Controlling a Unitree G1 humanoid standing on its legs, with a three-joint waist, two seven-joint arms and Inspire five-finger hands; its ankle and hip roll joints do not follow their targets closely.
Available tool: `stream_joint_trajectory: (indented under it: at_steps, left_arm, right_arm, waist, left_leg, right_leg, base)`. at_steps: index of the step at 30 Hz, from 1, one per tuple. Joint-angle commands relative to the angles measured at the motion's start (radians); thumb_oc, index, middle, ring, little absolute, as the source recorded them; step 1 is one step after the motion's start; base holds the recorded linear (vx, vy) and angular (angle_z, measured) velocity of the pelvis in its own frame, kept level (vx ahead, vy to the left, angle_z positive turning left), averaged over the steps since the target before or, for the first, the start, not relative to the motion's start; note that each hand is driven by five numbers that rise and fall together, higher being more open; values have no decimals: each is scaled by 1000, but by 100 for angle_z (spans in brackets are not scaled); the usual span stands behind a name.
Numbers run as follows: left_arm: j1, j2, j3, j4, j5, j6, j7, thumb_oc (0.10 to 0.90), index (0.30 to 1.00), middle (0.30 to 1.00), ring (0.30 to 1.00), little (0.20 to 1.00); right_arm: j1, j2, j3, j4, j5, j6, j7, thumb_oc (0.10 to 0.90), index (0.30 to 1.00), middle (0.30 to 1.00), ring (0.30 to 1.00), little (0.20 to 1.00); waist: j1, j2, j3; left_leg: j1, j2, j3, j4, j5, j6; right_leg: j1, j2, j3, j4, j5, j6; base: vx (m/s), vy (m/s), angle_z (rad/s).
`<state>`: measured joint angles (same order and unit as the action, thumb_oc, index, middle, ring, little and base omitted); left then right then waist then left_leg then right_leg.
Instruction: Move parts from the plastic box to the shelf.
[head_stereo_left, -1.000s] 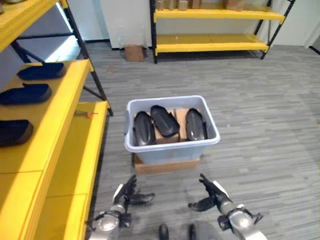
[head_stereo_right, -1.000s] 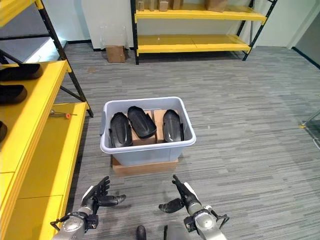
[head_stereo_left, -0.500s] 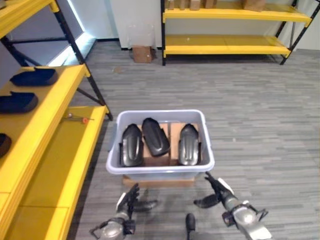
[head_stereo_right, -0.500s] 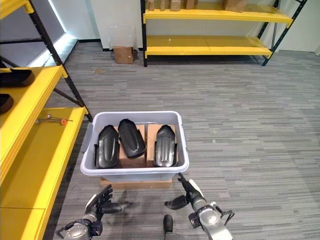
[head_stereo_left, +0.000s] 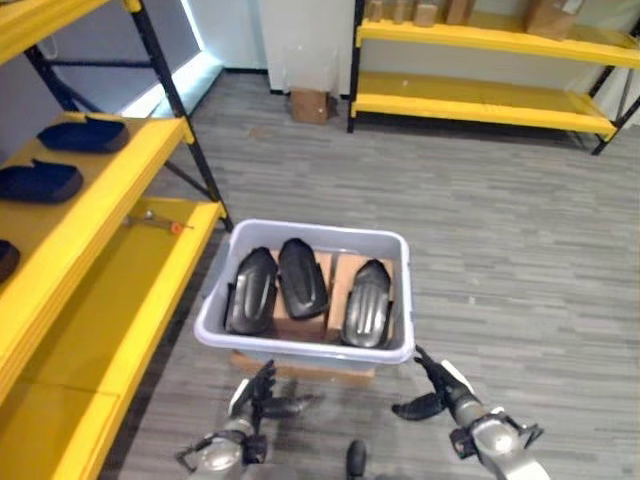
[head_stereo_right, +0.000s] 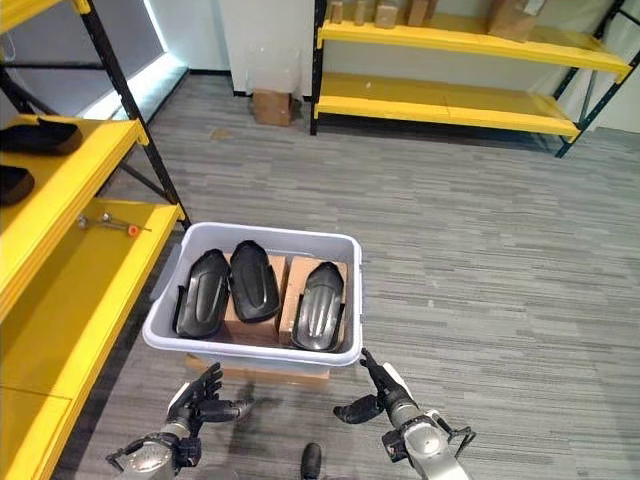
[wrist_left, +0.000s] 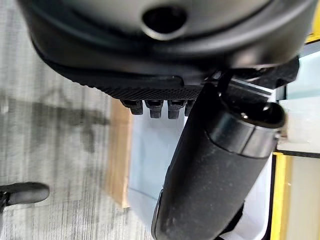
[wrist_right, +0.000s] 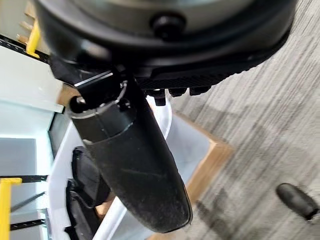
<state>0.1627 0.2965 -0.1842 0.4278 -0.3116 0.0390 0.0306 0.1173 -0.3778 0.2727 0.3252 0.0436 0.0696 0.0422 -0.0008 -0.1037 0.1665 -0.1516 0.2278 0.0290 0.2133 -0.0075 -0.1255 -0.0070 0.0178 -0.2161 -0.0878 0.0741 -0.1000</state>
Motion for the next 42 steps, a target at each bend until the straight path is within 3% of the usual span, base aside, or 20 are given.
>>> stream_joint_trajectory:
  at_steps: [1,4,6,10,16,22,29,33,42]
  left_arm:
    - [-43,29,-4,-71,-28,-70,-14,900,1000,1000,1000,1000]
    - [-33,26,0,-65,-26,-74,-17,900,1000,1000,1000,1000]
    - [-29,23,1,-62,-21,-77,-22,900,1000,1000,1000,1000]
    - [-26,29,-4,-62,-17,-79,-30,900,1000,1000,1000,1000]
    - [-26,50,5,-58,-2,-82,-23,900,1000,1000,1000,1000]
    - [-38,53,15,-57,-5,-84,-14,900,1000,1000,1000,1000]
    - [-55,57,26,-66,-2,-86,-14,900,1000,1000,1000,1000]
    - [-55,49,37,-76,1,-81,-26,900,1000,1000,1000,1000]
    - [-63,46,23,-85,1,-79,-33,900,1000,1000,1000,1000]
  right_arm:
    - [-33,-34,-40,-68,25,-86,-34,900,1000,1000,1000,1000]
    - [-31,-41,-44,-64,21,-88,-28,900,1000,1000,1000,1000]
    - [-22,-39,-44,-62,10,-88,-17,900,1000,1000,1000,1000]
    - [-8,-35,-56,-59,-7,-80,-17,900,1000,1000,1000,1000]
    - [-3,-6,-66,-58,-16,-73,-17,900,1000,1000,1000,1000]
    - [-8,-2,-95,-105,-15,-78,-34,900,1000,1000,1000,1000]
    - [-24,-43,-150,-192,-57,-94,-59,900,1000,1000,1000,1000]
    - [-43,-109,-259,-383,-81,-124,-86,900,1000,1000,1000,1000]
    - [-91,-165,-304,-462,-55,-142,-96,900,1000,1000,1000,1000]
  waist:
    - [-2,36,-18]
    - [-4,61,-27]
    - [-8,78,-43]
    - [-12,83,-63]
    - [-8,55,-72]
    - [-12,33,-81]
    - [-16,18,-86]
    - [-19,10,-72]
    - [-11,7,-62]
  left_leg:
    - [96,8,19,-301,216,23]
    - [63,22,-15,-301,216,-9]
    - [81,19,4,-301,184,-9]
    - [107,-7,27,-301,155,-2]
    - [158,-69,93,-301,88,53]
    - [164,-103,115,-301,61,76]
    - [163,-115,120,-301,50,83]
    - [149,-109,117,-301,55,79]
    - [141,-108,103,-301,56,73]
  right_leg:
    - [14,-69,79,7,11,131]
    - [32,-75,96,1,2,143]
    - [41,-85,105,1,1,156]
    - [48,-119,117,1,7,175]
    - [45,-193,165,1,35,230]
    - [29,-228,190,1,52,258]
    - [18,-243,192,1,56,269]
    - [7,-243,184,1,52,271]
    - [13,-243,160,1,46,270]
  base:
    - [145,188,12]
    - [105,172,-8]
    - [114,218,-45]
    - [92,211,-27]
    - [79,236,-25]
    - [35,107,-13]
    - [34,29,-4]
    - [0,0,0]
    - [9,-9,2]
